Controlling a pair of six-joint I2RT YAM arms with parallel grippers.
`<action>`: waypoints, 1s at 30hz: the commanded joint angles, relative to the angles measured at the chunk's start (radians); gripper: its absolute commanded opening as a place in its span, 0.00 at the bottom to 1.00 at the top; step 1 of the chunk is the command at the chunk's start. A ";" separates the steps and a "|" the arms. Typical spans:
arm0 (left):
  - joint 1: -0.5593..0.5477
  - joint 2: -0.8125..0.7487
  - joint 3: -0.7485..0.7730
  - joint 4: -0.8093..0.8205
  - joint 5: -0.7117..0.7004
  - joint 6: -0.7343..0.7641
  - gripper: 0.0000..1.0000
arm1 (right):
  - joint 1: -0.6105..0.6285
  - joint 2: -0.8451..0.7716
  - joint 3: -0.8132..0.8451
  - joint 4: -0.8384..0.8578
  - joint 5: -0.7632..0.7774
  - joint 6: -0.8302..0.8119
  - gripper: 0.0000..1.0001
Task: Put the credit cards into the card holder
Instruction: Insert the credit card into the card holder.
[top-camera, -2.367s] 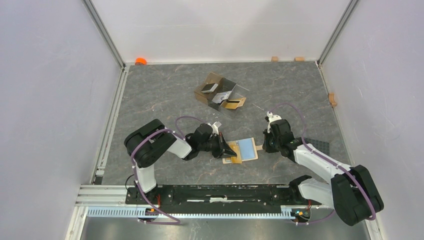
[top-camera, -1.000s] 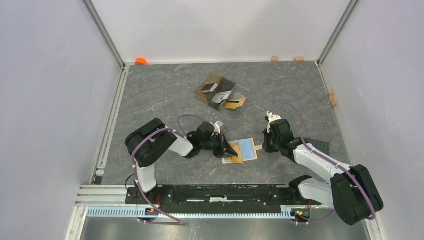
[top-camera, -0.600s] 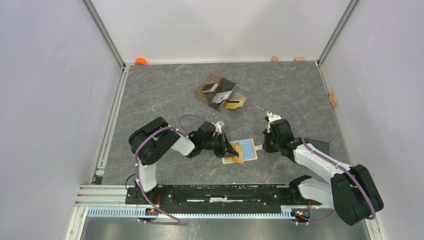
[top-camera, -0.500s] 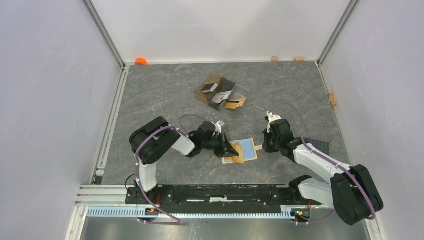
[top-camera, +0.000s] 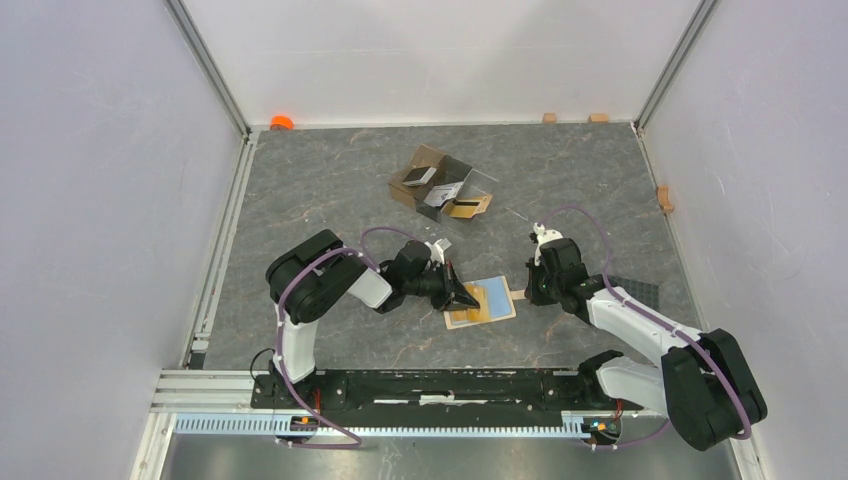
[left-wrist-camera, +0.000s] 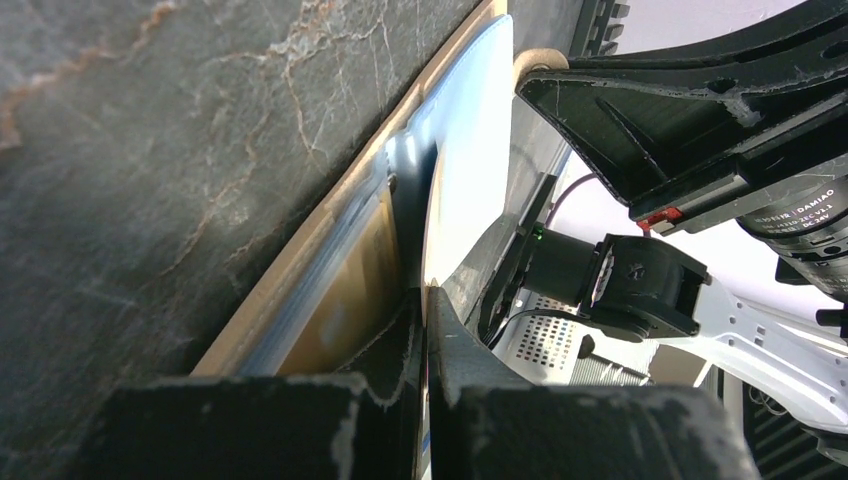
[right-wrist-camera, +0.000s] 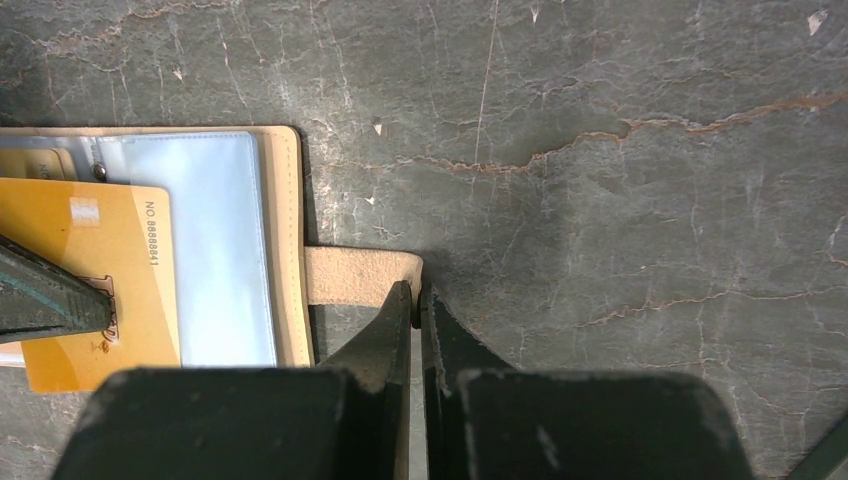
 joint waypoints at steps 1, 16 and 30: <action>0.009 0.032 0.016 -0.015 -0.055 0.045 0.02 | -0.004 0.013 0.009 -0.031 0.022 -0.016 0.00; 0.023 0.033 0.003 0.015 -0.108 0.063 0.02 | -0.003 0.012 0.010 -0.036 0.021 -0.016 0.00; -0.027 0.061 -0.018 0.124 -0.151 0.004 0.03 | -0.004 0.012 0.009 -0.033 0.008 -0.014 0.00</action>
